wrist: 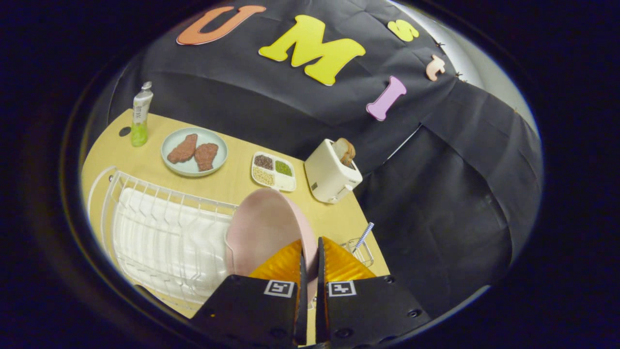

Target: Take the plate from the dish rack, then take the spoon from the basket and place it into the plate.

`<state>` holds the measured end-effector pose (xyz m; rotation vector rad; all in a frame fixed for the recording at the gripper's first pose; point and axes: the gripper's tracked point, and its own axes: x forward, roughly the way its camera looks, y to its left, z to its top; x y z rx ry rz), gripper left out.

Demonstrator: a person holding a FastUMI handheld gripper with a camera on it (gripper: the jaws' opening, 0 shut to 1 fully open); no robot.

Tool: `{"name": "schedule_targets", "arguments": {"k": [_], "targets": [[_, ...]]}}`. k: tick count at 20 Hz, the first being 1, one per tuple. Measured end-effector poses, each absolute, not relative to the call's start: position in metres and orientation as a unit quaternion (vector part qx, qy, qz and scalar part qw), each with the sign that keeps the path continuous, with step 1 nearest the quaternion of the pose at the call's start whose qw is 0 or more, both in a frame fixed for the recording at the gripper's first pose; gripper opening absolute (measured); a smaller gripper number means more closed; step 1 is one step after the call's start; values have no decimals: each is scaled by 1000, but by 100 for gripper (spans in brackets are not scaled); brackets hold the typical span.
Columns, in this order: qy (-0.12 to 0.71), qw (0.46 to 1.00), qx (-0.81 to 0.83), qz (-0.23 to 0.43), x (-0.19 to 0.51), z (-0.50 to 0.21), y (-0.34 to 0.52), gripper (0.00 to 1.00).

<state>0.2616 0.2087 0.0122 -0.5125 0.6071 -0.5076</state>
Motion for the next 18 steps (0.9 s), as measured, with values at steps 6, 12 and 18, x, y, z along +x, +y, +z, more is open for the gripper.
{"name": "schedule_targets", "arguments": {"k": [6,12,18], "targets": [[233,892,-274,-274,256,28,210,12],[242,934,-173,-198,240,44,189,12],[221,969,-63,-94,172,64,126,12]]}}
